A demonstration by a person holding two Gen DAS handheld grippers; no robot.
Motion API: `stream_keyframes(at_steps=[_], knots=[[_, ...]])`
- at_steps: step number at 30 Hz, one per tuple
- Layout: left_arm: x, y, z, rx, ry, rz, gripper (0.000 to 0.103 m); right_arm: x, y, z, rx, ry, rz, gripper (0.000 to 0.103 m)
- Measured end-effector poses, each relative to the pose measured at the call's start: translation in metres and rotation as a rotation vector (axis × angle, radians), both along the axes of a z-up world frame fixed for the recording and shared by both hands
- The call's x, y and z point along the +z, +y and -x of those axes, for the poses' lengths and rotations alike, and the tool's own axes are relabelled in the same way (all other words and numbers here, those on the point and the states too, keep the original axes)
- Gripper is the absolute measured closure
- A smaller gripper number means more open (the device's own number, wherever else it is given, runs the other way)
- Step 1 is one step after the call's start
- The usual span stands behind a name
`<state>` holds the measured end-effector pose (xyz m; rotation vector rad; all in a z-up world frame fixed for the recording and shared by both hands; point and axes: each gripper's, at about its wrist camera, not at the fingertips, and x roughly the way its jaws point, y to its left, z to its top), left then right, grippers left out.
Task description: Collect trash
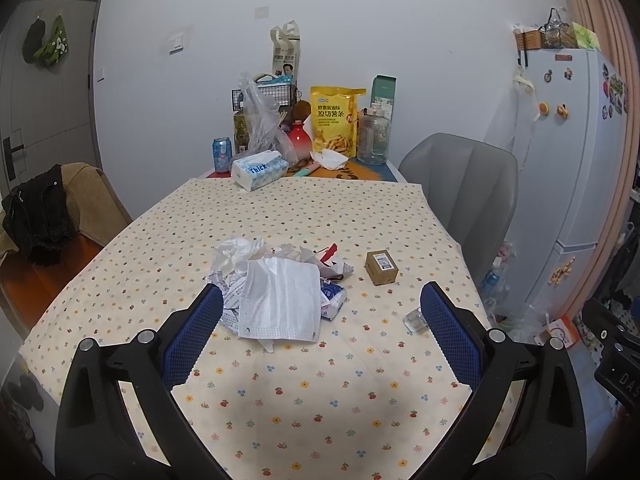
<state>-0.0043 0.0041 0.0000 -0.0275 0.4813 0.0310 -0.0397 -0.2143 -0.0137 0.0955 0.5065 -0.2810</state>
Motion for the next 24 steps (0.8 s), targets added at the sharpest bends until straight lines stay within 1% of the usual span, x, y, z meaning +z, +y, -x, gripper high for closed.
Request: stream_keyframes(at_steps=[14,24], knots=[[-0.0019,-0.0008,0.0029,-0.010,-0.005,0.005,0.004,0.0029,-0.0009,0.0055,0.000,-0.008,-0.002,0.008],[-0.0032,0.0016,0.0019,-0.005,-0.003,0.007,0.004,0.0003,-0.0022,0.0026,0.017,0.008,-0.008,0.008]])
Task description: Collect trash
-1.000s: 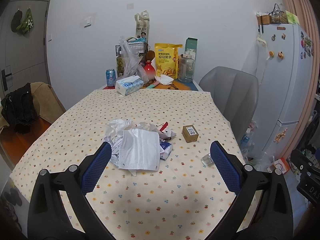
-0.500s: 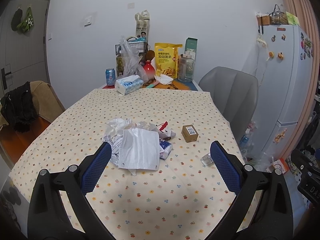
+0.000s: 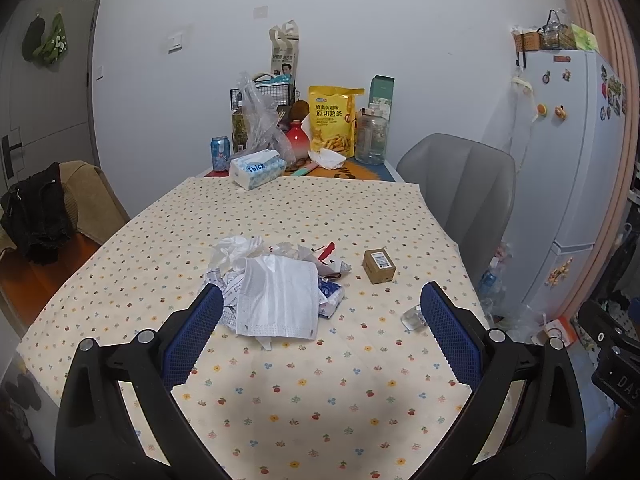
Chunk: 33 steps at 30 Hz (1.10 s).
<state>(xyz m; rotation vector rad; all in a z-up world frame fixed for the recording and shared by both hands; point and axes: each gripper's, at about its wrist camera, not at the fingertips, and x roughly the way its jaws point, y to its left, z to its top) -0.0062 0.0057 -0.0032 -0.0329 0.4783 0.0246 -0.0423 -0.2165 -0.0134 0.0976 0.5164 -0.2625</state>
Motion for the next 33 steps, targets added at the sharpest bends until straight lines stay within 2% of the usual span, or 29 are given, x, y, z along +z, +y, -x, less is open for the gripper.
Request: stream_keyframes(at_steps=[11,21,24,29,33], knots=[[-0.004,0.039,-0.008,0.086,0.010,0.017,0.005,-0.002,0.026,-0.027,0.069,0.012,0.003,0.008],[-0.026,0.065,-0.034,0.120,0.068,0.031,0.006,-0.018,0.051,-0.060,0.137,0.064,0.002,0.008],[-0.034,0.064,-0.046,0.116,0.088,0.032,0.014,-0.028,0.053,-0.071,0.150,0.097,-0.004,0.010],[-0.040,0.066,-0.061,0.102,0.101,0.058,0.036,-0.039,0.054,-0.086,0.164,0.134,-0.012,0.014],[-0.042,0.066,-0.077,0.089,0.113,0.058,0.043,-0.045,0.054,-0.096,0.169,0.154,-0.025,0.017]])
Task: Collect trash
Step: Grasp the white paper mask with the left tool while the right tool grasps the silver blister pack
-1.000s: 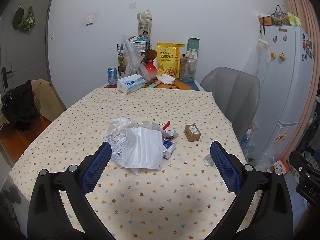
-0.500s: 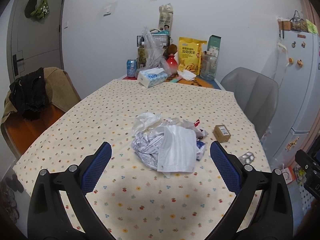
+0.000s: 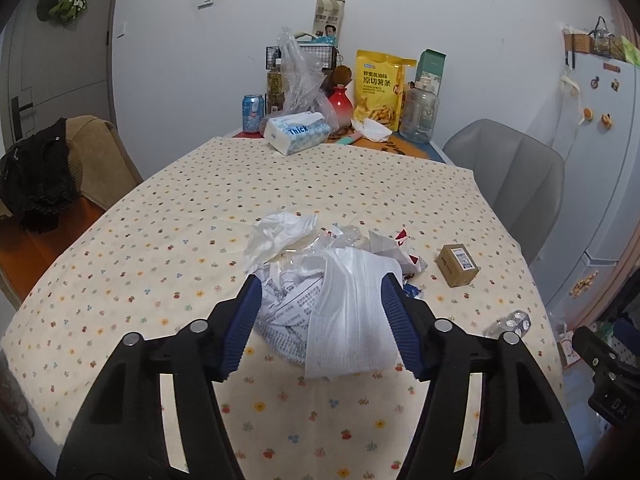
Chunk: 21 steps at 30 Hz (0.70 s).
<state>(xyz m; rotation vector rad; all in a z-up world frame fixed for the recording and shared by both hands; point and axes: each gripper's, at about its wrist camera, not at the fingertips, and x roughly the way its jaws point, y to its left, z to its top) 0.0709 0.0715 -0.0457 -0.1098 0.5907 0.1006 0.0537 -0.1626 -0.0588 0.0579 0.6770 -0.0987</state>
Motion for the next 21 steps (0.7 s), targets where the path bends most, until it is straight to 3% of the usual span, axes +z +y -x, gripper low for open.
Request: stream_keyframes(at_steps=[6,10,11,17,21], knots=[[-0.012,-0.004,-0.023,0.003,0.040,-0.019,0.051,-0.011,-0.001,-0.013,0.013,0.037,-0.020,0.023],[-0.020,-0.010,-0.035,0.001,0.080,-0.046,0.079,-0.017,0.000,-0.022,0.024,0.054,-0.029,0.024],[-0.021,-0.012,-0.036,0.003,0.084,-0.052,0.081,-0.018,0.001,-0.024,0.027,0.057,-0.031,0.024],[-0.013,-0.022,-0.036,0.004,0.031,-0.091,0.083,-0.026,0.006,-0.036,0.050,0.086,-0.034,0.024],[-0.017,-0.025,-0.043,-0.001,0.040,-0.097,0.083,-0.036,0.012,-0.046,0.066,0.115,-0.031,0.024]])
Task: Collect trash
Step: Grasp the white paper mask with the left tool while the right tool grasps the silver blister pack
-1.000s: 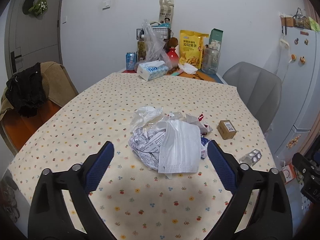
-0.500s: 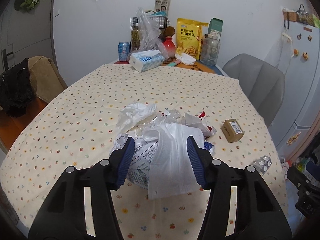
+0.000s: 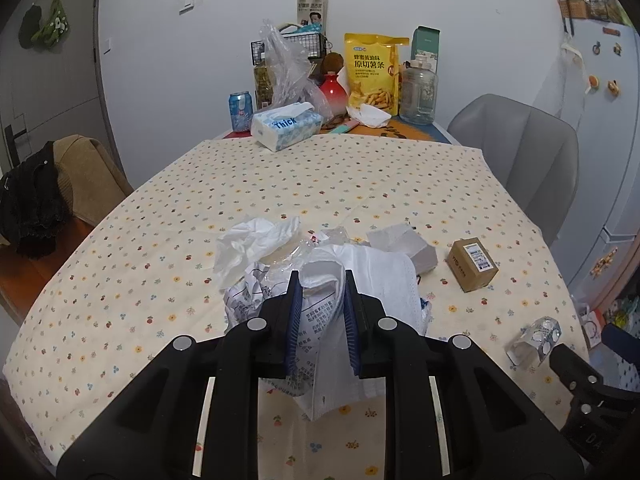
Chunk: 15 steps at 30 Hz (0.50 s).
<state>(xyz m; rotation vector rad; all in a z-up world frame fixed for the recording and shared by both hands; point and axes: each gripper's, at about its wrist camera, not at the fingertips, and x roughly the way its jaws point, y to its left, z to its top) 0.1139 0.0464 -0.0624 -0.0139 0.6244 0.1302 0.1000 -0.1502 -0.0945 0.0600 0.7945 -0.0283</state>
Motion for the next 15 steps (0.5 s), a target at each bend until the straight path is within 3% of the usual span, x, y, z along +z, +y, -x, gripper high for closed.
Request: stream_keyframes(at_steps=[10,11,13,15], knots=[[-0.014,0.004,-0.011,0.024,0.023,0.000,0.083,-0.021,0.011,-0.022,0.032,0.051,0.005,0.025],[-0.014,0.004,-0.011,0.026,0.023,0.000,0.083,-0.023,0.011,-0.023,0.039,0.061,0.004,0.029],[-0.013,0.006,-0.011,0.034,0.019,0.007,0.083,-0.026,0.013,-0.026,0.061,0.090,-0.004,0.065],[-0.011,0.007,-0.009,0.042,0.014,0.019,0.083,-0.026,0.014,-0.024,0.073,0.095,-0.006,0.064]])
